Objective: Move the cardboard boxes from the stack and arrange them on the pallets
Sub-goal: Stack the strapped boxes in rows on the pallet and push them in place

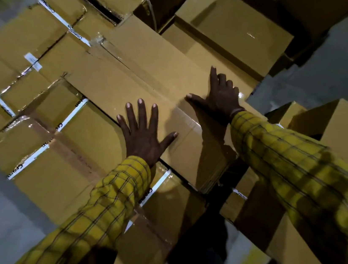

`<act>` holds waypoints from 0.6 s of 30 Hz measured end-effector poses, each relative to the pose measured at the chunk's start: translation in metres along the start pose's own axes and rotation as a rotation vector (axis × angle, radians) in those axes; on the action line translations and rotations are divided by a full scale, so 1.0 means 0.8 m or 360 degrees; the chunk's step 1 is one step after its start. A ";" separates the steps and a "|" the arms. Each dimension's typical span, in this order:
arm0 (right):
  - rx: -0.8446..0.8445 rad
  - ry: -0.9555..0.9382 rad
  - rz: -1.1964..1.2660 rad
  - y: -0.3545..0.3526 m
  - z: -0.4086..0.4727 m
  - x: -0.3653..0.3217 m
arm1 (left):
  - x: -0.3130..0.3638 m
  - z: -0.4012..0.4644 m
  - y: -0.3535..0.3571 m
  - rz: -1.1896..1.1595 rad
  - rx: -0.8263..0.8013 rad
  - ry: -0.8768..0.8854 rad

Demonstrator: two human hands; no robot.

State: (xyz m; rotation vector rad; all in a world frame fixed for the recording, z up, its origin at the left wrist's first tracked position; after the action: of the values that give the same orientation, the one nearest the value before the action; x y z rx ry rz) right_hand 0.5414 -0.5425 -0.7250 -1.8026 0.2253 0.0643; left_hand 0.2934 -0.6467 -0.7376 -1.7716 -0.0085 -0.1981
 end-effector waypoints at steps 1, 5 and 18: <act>-0.0012 -0.0012 0.0002 0.000 -0.001 -0.001 | -0.001 0.000 0.000 -0.0002 -0.0006 -0.0001; -0.0037 0.0006 0.0016 0.002 -0.006 -0.004 | -0.003 0.003 0.000 0.0007 0.0004 0.0001; 0.0027 0.0054 -0.0009 0.008 -0.005 -0.007 | -0.010 0.028 -0.003 0.0089 -0.0039 0.0192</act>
State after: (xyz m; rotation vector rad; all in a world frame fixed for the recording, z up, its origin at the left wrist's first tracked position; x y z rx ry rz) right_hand 0.5347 -0.5471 -0.7291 -1.7884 0.2442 0.0282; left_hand 0.2884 -0.6237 -0.7405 -1.7794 0.1305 -0.2648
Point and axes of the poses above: each hand's wrist, its own z-axis towards the middle knuckle, its own y-axis out of the palm, x = y × z, the point moved 4 cm from there along z, towards the middle knuckle, and after that the axes turned 1 degree about y, right-handed, at the moved point
